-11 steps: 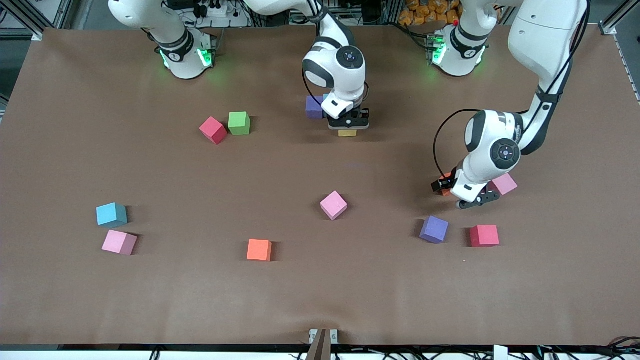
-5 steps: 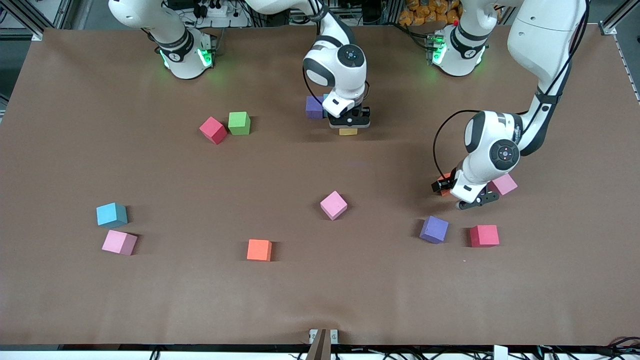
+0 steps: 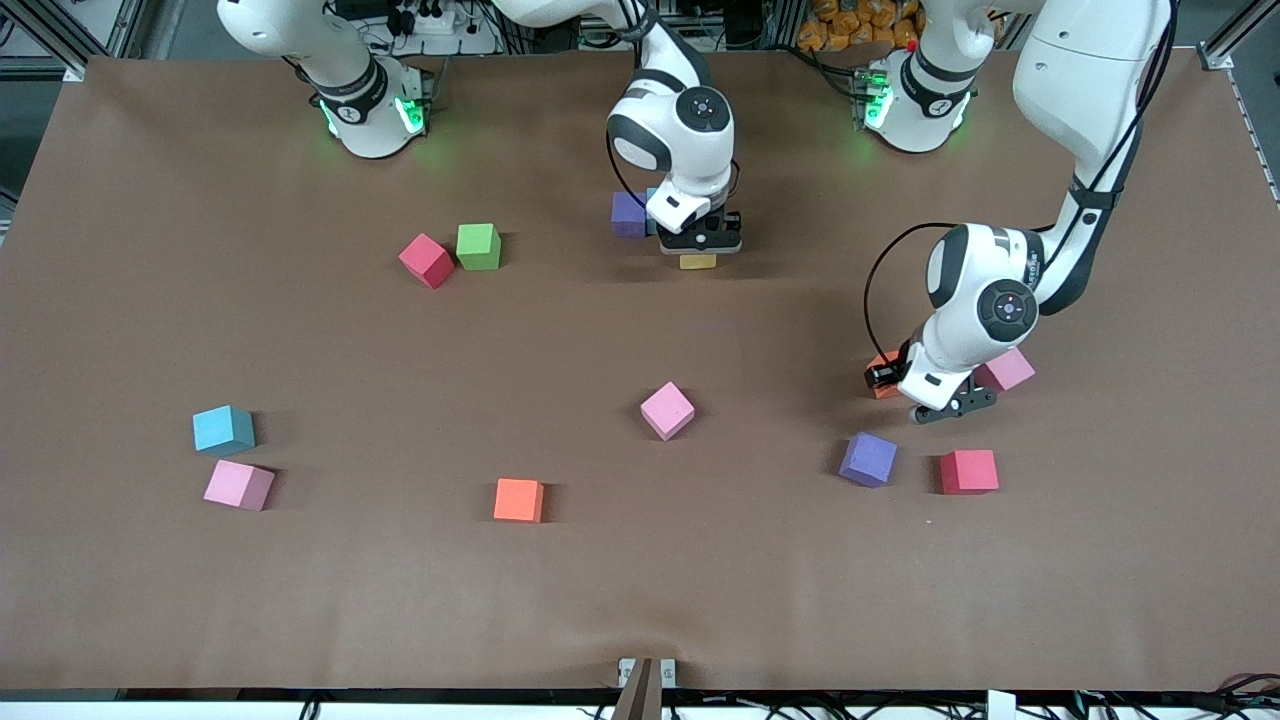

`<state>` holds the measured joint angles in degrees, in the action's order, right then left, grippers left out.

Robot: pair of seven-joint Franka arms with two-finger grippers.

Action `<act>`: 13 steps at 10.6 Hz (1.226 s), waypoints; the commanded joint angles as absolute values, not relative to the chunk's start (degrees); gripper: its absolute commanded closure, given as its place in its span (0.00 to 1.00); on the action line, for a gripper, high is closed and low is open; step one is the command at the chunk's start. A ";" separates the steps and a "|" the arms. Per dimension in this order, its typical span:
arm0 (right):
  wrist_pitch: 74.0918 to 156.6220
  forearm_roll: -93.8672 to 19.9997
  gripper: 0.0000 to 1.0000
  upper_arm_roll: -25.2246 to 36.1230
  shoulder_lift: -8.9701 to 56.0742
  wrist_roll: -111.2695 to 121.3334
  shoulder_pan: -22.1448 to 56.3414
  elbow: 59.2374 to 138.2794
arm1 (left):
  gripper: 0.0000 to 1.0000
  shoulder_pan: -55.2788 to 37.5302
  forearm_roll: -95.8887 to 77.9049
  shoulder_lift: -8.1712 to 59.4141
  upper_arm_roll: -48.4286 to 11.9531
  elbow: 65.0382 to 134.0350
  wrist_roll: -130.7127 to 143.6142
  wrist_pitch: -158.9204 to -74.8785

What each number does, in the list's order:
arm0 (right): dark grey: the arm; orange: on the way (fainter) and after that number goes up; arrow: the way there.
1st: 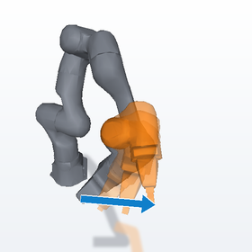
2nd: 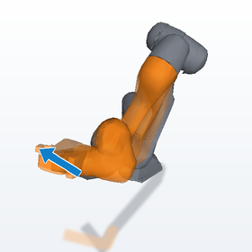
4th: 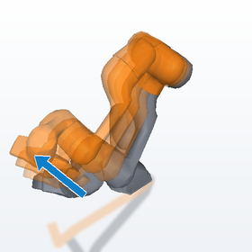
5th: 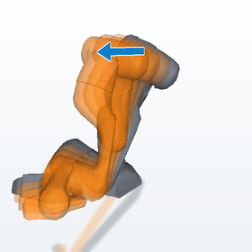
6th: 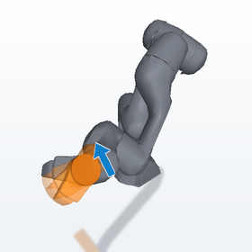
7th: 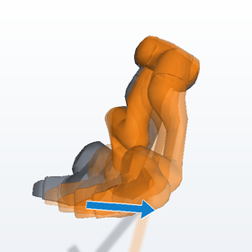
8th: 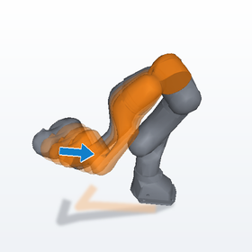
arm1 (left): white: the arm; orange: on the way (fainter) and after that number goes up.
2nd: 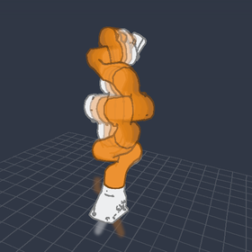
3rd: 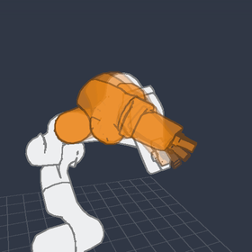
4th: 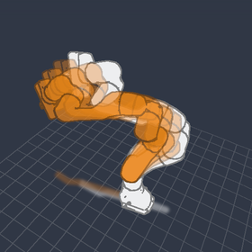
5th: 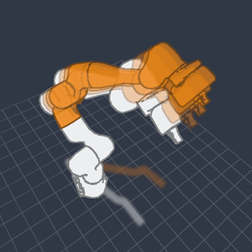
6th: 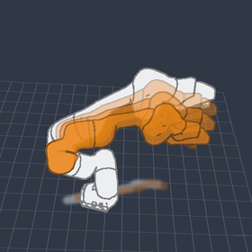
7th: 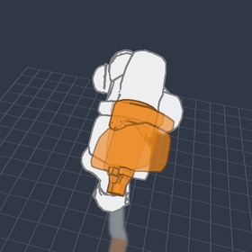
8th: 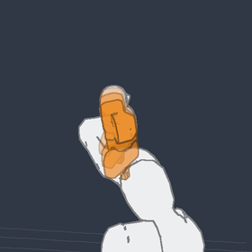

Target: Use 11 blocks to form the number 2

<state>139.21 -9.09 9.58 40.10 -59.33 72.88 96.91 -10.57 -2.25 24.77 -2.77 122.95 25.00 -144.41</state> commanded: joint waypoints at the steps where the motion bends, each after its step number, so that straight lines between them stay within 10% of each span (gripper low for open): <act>1: 139.75 -9.76 0.55 10.02 40.43 -59.68 73.56 96.68 | 0.61 -11.25 -3.60 24.70 -5.00 121.03 26.01 -144.32; 3: 139.75 -9.67 0.47 10.02 40.52 -59.68 73.48 96.59 | 0.61 -11.34 -3.60 24.17 -6.50 120.76 26.28 -144.23; 5: 139.57 -9.58 0.00 10.02 40.52 -59.59 73.39 96.68 | 0.60 -11.86 -3.60 24.08 -7.12 120.67 26.28 -144.23; 13: 139.22 -9.49 0.00 9.93 39.20 -59.06 72.78 96.68 | 0.58 -15.47 -3.60 24.17 -7.38 120.85 26.37 -141.26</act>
<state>139.56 -9.11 9.88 40.19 -59.33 72.88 96.58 -15.21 -2.28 24.76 -7.61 120.67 26.09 -143.20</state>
